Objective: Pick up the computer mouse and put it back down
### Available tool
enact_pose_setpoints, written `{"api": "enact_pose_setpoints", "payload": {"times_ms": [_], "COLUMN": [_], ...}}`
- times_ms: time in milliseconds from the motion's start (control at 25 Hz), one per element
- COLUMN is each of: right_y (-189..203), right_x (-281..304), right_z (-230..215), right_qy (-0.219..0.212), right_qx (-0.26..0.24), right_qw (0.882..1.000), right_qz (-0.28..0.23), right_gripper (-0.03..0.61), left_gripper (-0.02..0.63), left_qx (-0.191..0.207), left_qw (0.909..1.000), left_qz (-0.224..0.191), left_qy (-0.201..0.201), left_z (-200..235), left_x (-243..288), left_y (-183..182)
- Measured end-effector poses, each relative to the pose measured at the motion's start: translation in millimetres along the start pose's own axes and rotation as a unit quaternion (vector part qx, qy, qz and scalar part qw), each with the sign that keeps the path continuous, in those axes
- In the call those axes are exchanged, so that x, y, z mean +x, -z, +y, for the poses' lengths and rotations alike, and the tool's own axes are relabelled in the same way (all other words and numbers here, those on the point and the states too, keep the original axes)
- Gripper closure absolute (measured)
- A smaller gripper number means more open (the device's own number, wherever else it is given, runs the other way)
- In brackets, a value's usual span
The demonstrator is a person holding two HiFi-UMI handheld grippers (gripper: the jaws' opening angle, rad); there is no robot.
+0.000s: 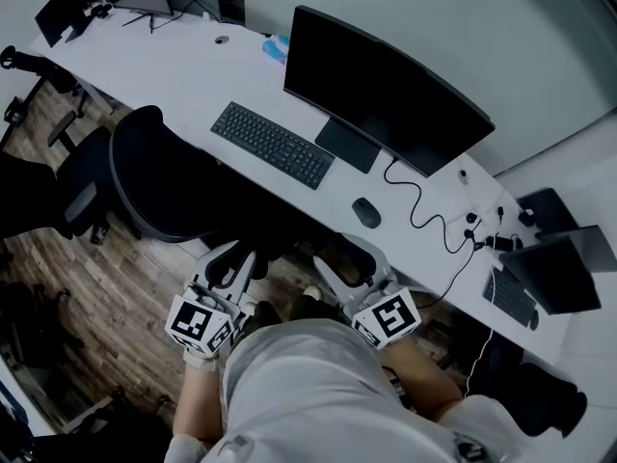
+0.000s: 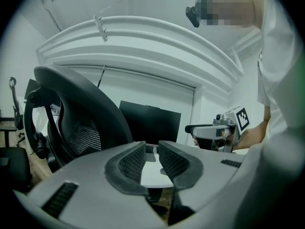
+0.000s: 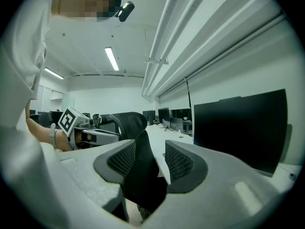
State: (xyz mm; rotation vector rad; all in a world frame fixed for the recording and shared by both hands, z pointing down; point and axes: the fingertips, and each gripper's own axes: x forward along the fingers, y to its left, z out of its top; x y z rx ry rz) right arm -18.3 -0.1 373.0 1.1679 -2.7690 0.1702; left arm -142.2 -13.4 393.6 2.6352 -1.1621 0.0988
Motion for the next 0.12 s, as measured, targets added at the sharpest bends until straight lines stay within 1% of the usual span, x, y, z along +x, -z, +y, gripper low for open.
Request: {"api": "enact_pose_setpoints", "payload": {"times_ms": [120], "right_y": [-0.6], "right_x": [1.3], "right_z": [1.9], "right_qy": [-0.004], "right_qx": [-0.001], "right_qw": [1.0], "right_qz": [0.001], "right_gripper": [0.38], "left_gripper": [0.546], "left_qx": [-0.002], "left_qw": [1.0], "left_qz": [-0.001], "left_qy": [-0.003], "left_z": [1.1], "left_x": [-1.5], "left_y": [0.0]}}
